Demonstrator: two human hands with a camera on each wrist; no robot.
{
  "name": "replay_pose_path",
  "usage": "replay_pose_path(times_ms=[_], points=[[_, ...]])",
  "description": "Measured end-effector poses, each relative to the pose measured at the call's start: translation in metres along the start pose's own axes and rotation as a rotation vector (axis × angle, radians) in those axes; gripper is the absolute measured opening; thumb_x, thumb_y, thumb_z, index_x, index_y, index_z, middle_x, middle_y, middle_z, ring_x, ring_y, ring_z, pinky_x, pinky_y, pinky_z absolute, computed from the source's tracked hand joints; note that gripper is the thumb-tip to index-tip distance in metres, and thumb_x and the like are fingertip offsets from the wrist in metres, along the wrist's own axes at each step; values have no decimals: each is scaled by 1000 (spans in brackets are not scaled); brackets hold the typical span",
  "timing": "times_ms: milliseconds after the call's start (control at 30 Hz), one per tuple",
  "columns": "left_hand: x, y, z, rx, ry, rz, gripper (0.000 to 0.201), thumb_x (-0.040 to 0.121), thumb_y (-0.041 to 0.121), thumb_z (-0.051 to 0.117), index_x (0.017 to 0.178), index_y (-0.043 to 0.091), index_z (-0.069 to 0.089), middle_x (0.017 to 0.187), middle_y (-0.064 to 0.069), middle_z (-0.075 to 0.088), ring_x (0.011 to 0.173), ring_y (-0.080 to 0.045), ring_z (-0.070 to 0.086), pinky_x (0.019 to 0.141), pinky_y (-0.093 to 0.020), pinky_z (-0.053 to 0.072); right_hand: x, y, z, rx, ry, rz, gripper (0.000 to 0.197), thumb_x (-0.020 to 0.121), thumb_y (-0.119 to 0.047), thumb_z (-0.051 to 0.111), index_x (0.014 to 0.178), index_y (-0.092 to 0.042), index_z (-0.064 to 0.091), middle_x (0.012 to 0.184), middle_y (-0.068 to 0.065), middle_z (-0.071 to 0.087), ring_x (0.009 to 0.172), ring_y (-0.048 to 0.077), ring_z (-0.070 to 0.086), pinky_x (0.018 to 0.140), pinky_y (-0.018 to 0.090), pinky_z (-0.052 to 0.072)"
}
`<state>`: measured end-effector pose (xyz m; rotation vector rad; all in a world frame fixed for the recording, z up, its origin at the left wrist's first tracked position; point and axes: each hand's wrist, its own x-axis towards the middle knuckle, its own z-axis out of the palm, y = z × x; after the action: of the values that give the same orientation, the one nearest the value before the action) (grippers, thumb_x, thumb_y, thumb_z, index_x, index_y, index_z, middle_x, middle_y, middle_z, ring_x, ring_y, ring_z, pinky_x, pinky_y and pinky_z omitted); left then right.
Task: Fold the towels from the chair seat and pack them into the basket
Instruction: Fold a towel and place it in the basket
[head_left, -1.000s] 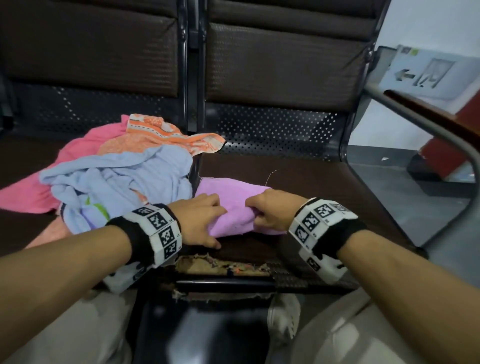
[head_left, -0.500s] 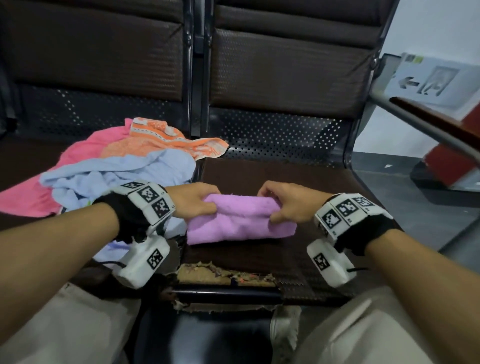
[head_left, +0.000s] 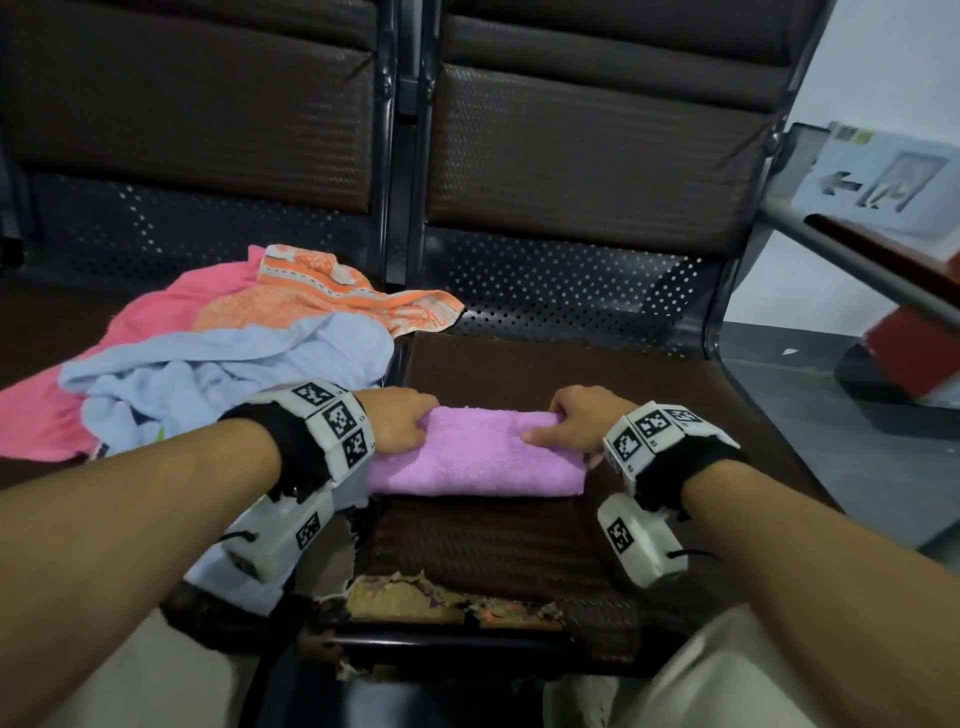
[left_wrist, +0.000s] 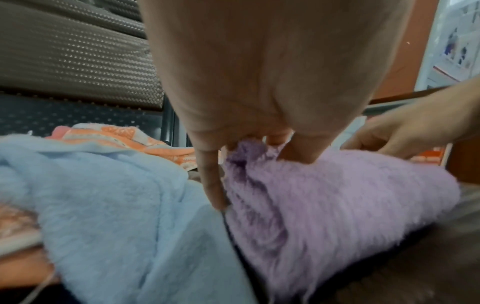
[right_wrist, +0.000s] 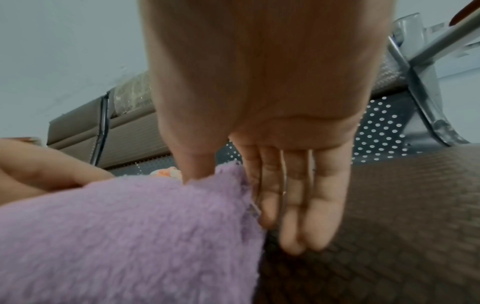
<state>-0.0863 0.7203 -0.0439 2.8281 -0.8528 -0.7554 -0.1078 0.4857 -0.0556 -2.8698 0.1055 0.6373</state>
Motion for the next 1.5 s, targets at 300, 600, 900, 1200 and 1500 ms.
replay_pose_path(times_ms=[300, 600, 900, 1200, 1500], points=[[-16, 10, 2, -102, -163, 0, 80, 81, 21, 66, 146, 16, 19, 122, 2, 52, 111, -17, 52, 97, -28, 43, -17, -10, -1, 315, -209, -40, 40, 91, -38, 57, 114, -7, 64, 114, 15, 66, 105, 27, 63, 95, 38, 49], [-50, 37, -34, -652, 202, 248, 74, 57, 28, 87, 122, 25, 51, 112, 16, 63, 110, -7, 58, 90, -17, 48, -97, -60, -65, 590, 186, -479, 41, 68, 0, 80, 90, -16, 49, 83, 6, 58, 77, 15, 52, 72, 33, 44], [-120, 110, -73, -730, 297, 325, 23, 73, 34, 77, 92, 26, 67, 87, 9, 72, 75, 1, 68, 60, -11, 51, -219, -37, -121, 684, 608, -483, 34, 66, -3, 82, 84, -17, 57, 70, 1, 61, 62, 6, 53, 60, 18, 46], [-139, 214, -70, -335, 296, 287, 27, 86, 32, 58, 107, 14, 60, 109, -5, 65, 98, -22, 63, 81, -34, 52, -302, 78, -87, 1061, 850, -297, 33, 68, 5, 76, 85, -19, 62, 75, 3, 64, 72, 13, 57, 71, 29, 47], [-86, 351, 59, 15, 40, 467, 24, 90, 24, 55, 107, 8, 56, 105, -10, 61, 93, -25, 56, 71, -28, 39, -372, 216, 81, 1346, 851, 137, 31, 73, 12, 66, 86, -16, 59, 82, 7, 64, 77, 16, 58, 72, 25, 46]])
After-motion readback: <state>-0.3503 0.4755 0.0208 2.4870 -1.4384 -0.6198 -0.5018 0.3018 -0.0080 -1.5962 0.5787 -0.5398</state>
